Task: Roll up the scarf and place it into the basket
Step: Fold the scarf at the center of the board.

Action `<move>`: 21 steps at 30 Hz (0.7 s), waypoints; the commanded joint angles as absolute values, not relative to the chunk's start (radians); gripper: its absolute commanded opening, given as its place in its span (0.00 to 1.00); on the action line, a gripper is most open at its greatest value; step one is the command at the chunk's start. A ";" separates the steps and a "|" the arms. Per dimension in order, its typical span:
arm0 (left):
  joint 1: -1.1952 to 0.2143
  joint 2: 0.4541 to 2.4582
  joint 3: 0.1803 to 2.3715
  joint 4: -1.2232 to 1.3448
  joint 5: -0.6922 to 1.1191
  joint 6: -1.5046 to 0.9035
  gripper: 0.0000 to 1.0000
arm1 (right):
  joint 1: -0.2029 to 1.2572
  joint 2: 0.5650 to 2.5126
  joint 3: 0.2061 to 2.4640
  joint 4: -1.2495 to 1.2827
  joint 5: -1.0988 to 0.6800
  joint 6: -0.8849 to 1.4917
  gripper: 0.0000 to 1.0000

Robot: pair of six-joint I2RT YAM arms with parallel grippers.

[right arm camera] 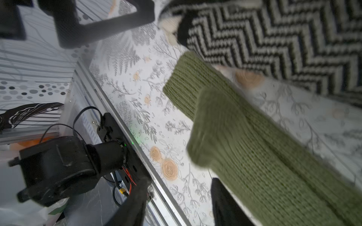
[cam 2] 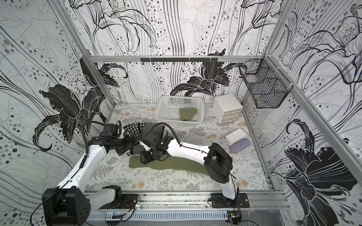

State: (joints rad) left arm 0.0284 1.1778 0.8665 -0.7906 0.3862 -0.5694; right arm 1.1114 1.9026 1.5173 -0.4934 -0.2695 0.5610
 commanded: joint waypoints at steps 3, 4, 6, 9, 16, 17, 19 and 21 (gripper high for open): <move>-0.025 1.208 0.813 -0.740 0.418 -0.618 0.99 | 1.080 1.648 1.282 -0.514 -0.140 0.612 0.61; -0.049 1.216 0.813 -0.746 0.397 -0.623 0.99 | 1.059 1.596 1.222 -0.526 -0.108 0.630 0.60; -0.087 1.234 0.809 -0.745 0.378 -0.641 0.99 | 1.008 1.500 1.096 -0.539 -0.064 0.664 0.59; -0.139 1.271 0.793 -0.732 0.360 -0.679 0.99 | 0.917 1.354 0.933 -0.582 -0.003 0.696 0.58; -0.217 1.284 0.716 -0.726 0.268 -0.785 0.71 | 0.747 1.082 0.758 -0.714 0.022 0.660 0.59; -0.217 1.284 0.715 -0.732 0.253 -0.787 0.69 | 0.733 1.064 0.743 -0.720 0.021 0.655 0.58; -0.218 1.296 0.717 -0.747 0.212 -0.787 0.68 | 0.704 1.050 0.717 -0.723 0.006 0.648 0.59; -0.218 1.305 0.718 -0.756 0.190 -0.785 0.68 | 0.691 1.049 0.699 -0.717 0.000 0.645 0.58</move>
State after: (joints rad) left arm -0.2173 1.2942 0.7181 -0.7536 0.2653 -0.7624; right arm 0.7059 1.0527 0.7280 -0.6830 -0.0055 0.6647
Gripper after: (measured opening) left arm 0.681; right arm 0.585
